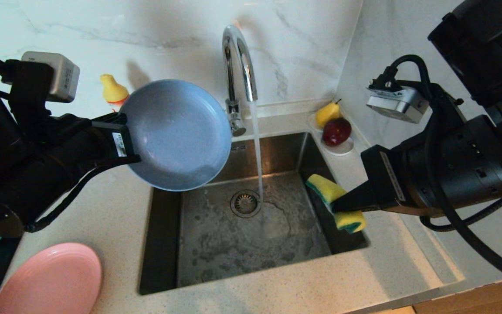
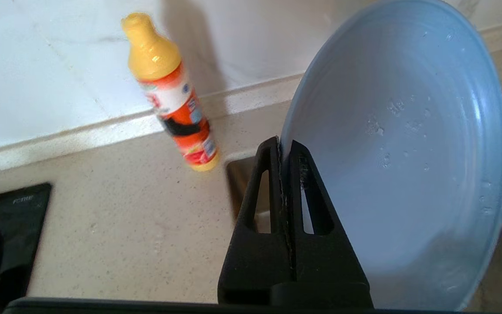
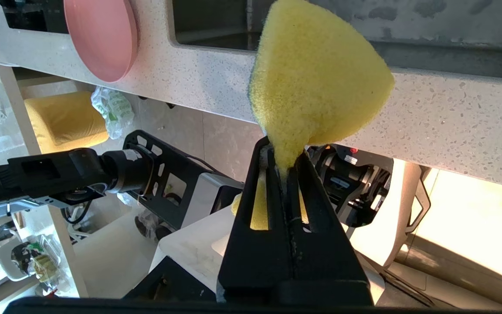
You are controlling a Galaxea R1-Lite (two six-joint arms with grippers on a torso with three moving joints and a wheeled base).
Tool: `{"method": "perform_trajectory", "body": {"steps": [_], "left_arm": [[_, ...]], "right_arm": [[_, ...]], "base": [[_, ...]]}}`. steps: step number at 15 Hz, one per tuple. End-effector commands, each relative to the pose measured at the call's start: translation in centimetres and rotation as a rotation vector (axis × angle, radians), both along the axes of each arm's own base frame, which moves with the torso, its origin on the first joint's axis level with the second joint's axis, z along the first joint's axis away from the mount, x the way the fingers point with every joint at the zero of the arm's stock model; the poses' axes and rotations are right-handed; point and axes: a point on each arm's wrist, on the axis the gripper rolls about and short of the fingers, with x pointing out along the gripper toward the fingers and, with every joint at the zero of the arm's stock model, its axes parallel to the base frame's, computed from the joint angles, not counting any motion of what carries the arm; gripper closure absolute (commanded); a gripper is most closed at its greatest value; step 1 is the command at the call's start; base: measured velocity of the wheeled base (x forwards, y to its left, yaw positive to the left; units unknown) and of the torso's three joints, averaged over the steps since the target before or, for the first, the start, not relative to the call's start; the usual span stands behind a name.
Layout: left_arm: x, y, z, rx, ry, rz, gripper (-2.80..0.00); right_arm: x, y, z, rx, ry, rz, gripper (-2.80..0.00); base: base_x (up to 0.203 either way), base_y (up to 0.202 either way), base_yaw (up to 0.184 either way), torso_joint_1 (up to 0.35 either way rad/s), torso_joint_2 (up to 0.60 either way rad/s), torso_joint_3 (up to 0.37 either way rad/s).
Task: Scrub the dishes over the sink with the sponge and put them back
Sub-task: Place the plate on the table
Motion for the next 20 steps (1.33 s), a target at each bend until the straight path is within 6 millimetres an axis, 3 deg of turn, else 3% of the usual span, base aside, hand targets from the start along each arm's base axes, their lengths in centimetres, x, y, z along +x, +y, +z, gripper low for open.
{"method": "perform_trajectory", "body": {"steps": [1,4,9,16,20], "left_arm": [[0.5,0.8,-0.5,0.013,0.039,0.044,0.00],[1.1,2.1,-1.9,-0.077,0.222,0.084,0.00],[1.2,5.2,-0.5,-0.253,0.379,0.154,0.00],[0.6,11.3,-0.3,-0.443,0.448,0.292,0.00],[1.3,15.4,-1.0,-0.555,0.453,0.400,0.00]], "right_arm": [[-0.1,-0.1,0.0,0.000,0.005,-0.001,0.00],[-0.3,-0.3,0.0,-0.002,0.006,-0.001,0.00],[-0.3,-0.4,-0.1,-0.005,0.008,-0.002,0.00],[-0.3,-0.3,-0.5,-0.016,0.018,-0.002,0.00],[-0.1,-0.2,-0.7,-0.022,0.024,-0.002,0.00]], "base": [[0.000,0.000,0.000,0.000,0.00,0.000],[0.000,0.000,0.000,0.000,0.00,0.000],[0.000,0.000,0.000,0.000,0.00,0.000],[0.000,0.000,0.000,0.000,0.00,0.000],[0.000,0.000,0.000,0.000,0.00,0.000]]}}
